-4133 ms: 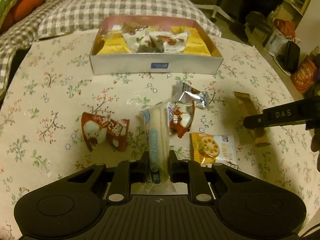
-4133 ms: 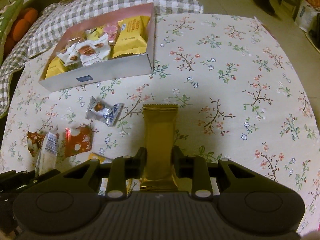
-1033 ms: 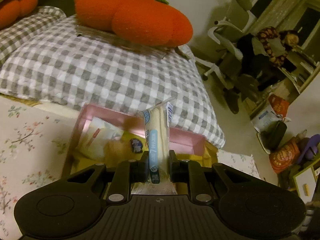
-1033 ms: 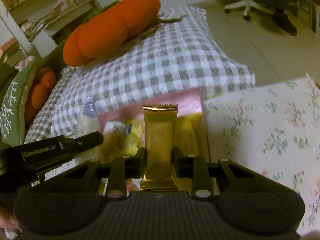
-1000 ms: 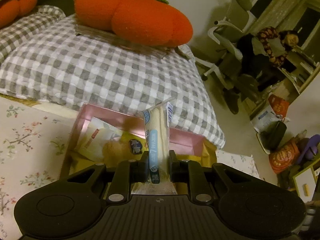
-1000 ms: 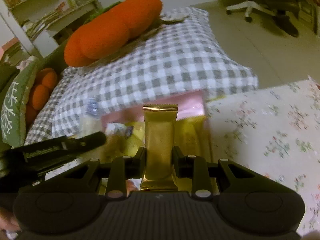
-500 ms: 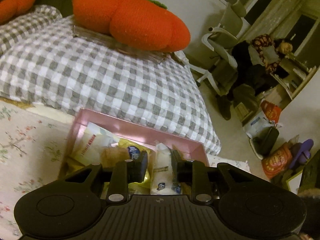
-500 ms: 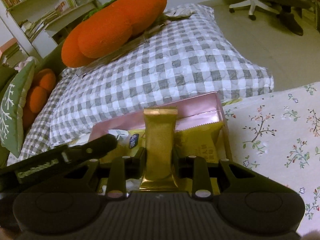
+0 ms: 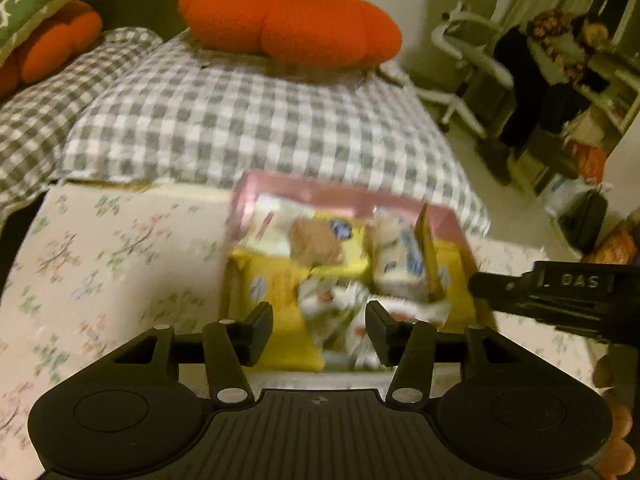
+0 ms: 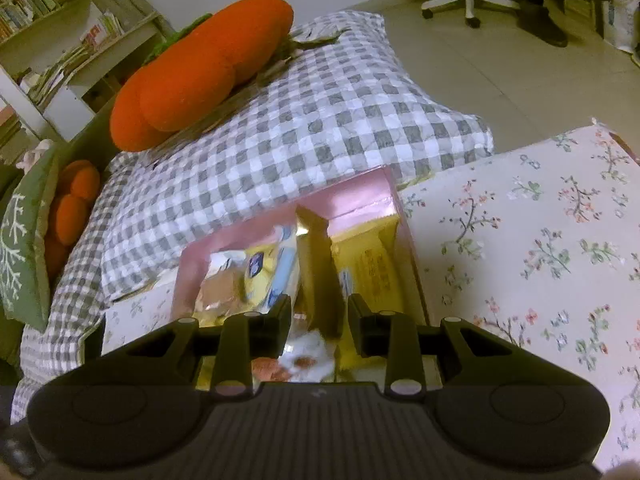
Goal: Organize snacks
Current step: 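Drop the milk-bread stick into the box while the right gripper drops the gold wafer bar in, then move both grippers back to the loose snacks beside the box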
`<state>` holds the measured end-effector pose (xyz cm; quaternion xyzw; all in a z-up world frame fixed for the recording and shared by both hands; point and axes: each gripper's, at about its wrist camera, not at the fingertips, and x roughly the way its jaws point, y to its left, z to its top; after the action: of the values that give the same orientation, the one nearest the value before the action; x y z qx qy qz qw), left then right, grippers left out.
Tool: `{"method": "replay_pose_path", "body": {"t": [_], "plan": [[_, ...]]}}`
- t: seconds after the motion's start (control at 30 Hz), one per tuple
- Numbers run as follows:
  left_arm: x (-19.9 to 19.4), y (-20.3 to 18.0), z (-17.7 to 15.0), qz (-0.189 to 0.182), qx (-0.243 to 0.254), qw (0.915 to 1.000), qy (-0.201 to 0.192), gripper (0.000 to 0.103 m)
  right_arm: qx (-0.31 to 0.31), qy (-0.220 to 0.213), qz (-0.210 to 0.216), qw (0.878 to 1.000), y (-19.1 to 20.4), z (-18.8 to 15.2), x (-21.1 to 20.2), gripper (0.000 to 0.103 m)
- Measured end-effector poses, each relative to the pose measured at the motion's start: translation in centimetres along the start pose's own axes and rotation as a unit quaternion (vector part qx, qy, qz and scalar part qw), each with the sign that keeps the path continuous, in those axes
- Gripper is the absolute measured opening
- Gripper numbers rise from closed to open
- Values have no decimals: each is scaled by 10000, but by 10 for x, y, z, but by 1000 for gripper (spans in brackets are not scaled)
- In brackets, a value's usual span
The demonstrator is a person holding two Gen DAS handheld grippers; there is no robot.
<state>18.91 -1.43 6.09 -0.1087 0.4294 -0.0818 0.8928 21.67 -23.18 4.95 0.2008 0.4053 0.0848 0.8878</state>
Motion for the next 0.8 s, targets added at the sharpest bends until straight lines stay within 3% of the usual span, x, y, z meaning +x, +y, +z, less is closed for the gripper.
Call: {"method": "replay_pose_path", "body": {"t": [0.1, 0.27, 0.4, 0.57, 0.63, 0.8], "plan": [[-14, -2, -11, 136, 124, 9998, 4, 66, -140, 131, -86, 9998, 5, -9, -6, 29], [-30, -3, -30, 276, 214, 9991, 231, 70, -236, 591, -365, 9973, 8, -27, -8, 30], [-40, 2, -46, 370, 233, 9983, 374, 74, -370, 706, -433, 9959, 11, -38, -22, 34], [-52, 12, -67, 341, 227, 9981, 471, 81, -490, 849, -307, 9947, 13, -57, -38, 40], [-54, 15, -75, 358, 193, 9978, 524, 82, -507, 924, -266, 9941, 12, -65, -39, 47], [-56, 16, -85, 313, 203, 9973, 639, 82, -687, 1122, -306, 9908, 9, -82, -38, 49]]}}
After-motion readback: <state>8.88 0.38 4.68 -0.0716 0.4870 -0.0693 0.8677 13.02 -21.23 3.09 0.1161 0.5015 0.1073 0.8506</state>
